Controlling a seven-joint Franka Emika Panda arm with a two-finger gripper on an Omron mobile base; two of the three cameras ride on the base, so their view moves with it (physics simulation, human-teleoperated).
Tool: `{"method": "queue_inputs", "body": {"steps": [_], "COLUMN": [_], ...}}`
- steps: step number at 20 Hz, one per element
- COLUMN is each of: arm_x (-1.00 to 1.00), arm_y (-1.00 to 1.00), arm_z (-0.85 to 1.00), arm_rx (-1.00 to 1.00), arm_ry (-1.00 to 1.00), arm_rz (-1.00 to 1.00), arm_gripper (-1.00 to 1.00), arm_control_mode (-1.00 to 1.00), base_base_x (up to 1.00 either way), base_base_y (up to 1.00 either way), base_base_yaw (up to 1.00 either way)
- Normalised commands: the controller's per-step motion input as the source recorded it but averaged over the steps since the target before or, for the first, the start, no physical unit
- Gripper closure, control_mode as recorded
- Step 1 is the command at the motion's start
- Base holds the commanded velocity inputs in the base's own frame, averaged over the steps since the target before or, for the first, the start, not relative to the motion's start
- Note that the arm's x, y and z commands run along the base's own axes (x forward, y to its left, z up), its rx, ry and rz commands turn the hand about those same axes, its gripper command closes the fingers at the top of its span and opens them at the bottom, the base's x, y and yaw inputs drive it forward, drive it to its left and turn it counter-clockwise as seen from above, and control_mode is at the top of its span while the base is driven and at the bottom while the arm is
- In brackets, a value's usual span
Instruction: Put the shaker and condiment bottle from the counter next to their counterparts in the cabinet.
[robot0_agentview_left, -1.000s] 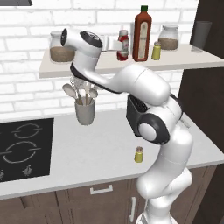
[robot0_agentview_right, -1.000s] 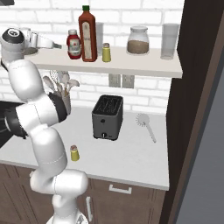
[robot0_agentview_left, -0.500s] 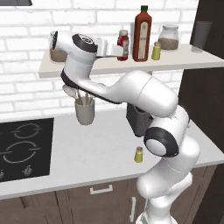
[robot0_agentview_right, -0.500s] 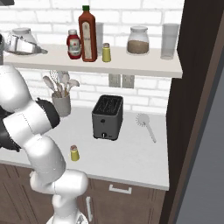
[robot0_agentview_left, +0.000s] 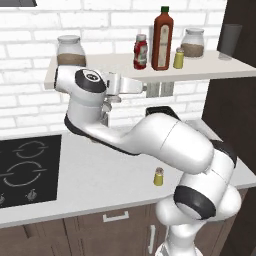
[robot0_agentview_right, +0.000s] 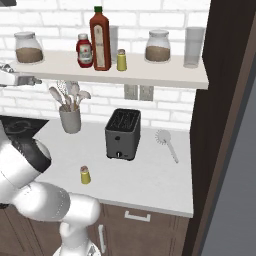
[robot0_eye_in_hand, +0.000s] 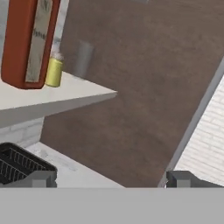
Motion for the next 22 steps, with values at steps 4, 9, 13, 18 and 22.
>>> {"method": "queue_inputs", "body": {"steps": [4,9,13,18,22], "arm_x": [-0.97,-0.28,0.02,0.01,-0.01], "arm_y": [-0.05,-0.02,0.09,0.00,0.00], "arm_z": [-0.71,-0.95,-1.00,-0.87,-0.47], "arm_rx": [-0.12,-0.18,-0.15,-0.01,0.00], "arm_ry": [0.00,-0.02,-0.06,0.03,0.06], "arm_rz": [0.00,-0.06,0.00,-0.05,-0.31], "arm_gripper": [-1.00,-1.00,-1.00,-1.00,-1.00], "arm_control_mode": [-1.00,-1.00,-1.00,-1.00,-1.00], "base_base_x": [0.00,0.00,0.00,0.00,0.00], "base_base_y": [0.00,0.00,0.00,0.00,0.00], "base_base_yaw": [0.00,0.00,0.00,0.00,0.00]}}
